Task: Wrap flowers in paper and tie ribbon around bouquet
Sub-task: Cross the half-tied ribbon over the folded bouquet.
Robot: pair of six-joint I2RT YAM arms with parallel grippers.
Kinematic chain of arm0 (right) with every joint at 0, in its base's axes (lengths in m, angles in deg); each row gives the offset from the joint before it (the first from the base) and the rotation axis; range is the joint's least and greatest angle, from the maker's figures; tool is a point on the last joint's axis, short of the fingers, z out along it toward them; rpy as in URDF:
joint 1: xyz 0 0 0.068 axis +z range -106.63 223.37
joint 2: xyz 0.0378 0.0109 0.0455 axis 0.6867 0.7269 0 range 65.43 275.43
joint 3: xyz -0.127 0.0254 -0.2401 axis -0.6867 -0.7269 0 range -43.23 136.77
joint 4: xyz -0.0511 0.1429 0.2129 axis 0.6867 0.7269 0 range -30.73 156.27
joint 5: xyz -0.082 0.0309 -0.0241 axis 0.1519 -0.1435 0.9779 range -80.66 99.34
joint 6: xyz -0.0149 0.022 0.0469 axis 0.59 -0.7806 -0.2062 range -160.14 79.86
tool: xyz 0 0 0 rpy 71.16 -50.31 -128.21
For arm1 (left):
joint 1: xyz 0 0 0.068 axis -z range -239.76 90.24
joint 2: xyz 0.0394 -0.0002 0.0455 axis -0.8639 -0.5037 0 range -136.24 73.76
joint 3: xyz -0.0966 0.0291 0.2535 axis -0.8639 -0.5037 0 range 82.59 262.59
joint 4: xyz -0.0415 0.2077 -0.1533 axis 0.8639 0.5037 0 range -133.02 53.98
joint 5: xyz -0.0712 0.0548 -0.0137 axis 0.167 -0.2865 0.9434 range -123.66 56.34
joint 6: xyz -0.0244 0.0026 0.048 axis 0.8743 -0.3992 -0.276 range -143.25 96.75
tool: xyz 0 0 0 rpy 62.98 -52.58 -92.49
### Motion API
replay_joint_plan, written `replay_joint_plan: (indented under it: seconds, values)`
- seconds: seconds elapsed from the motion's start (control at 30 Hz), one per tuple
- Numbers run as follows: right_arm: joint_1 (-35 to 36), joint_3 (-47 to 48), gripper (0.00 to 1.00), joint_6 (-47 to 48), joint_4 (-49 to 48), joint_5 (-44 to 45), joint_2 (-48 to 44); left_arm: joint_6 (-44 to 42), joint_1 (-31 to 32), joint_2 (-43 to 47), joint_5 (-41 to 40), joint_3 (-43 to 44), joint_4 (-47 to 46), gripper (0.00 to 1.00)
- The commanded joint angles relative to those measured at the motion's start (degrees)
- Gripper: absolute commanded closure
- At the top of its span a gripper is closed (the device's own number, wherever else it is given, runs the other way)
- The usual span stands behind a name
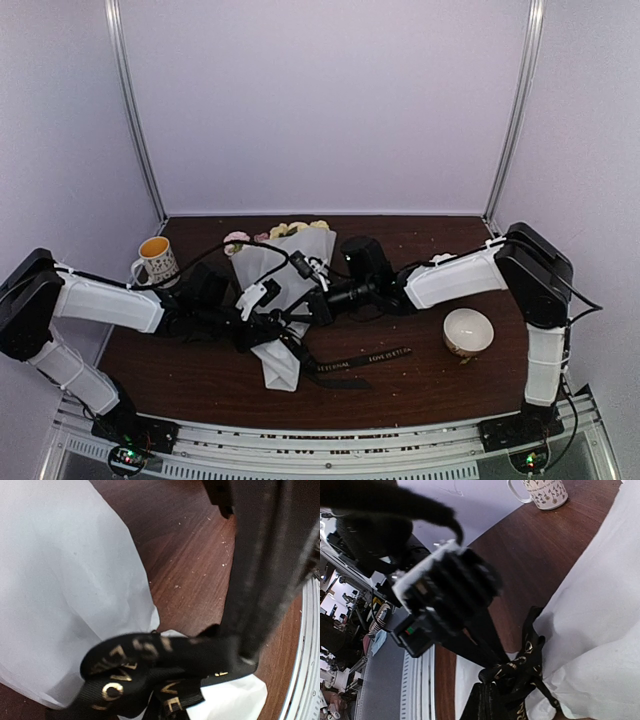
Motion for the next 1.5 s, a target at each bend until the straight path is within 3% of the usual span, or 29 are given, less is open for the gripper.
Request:
replay_joint_plan:
  seconds: [0.0,0.2,0.4,0.5,0.73,0.9,1.17,1.47]
  values:
    - [1.55,-2.35,1.0,-4.47,-8.11,-1.83,-2.74,1.13,-0.32,-1.79,1.64,1.89,-2.5,1.0]
    - [3.3,-0.25,1.0,-1.46,-2.51,-1.22,-1.53,0.95,-0.31,-2.05,1.0,2.67,-2.14,1.0]
    - [3.72,2.54,1.0,6.12,10.01,2.81,-1.08,1.23,-0.38,-2.22,0.45,2.31,-2.83,1.0]
    - [4.1,3.68,0.88,10.0,15.27,4.24,-1.13,1.2,-0.58,-3.15,0.5,2.56,-3.28,1.0]
    - [3.99,6.61,0.83,13.47,20.47,6.2,-1.53,3.13,-0.93,-6.02,1.47,4.79,-4.06,1.0]
    - [3.92,7.19,0.73,14.84,22.85,7.55,-3.45,3.57,-0.93,-7.23,1.62,5.13,-4.13,1.0]
    - [1.99,4.71,0.63,13.08,19.74,9.91,-7.75,3.49,-0.98,-8.7,1.34,5.66,-3.76,1.0]
    - [-1.69,1.26,0.64,4.59,7.87,12.47,-8.31,3.5,-1.02,-8.9,1.46,5.87,-3.75,0.99]
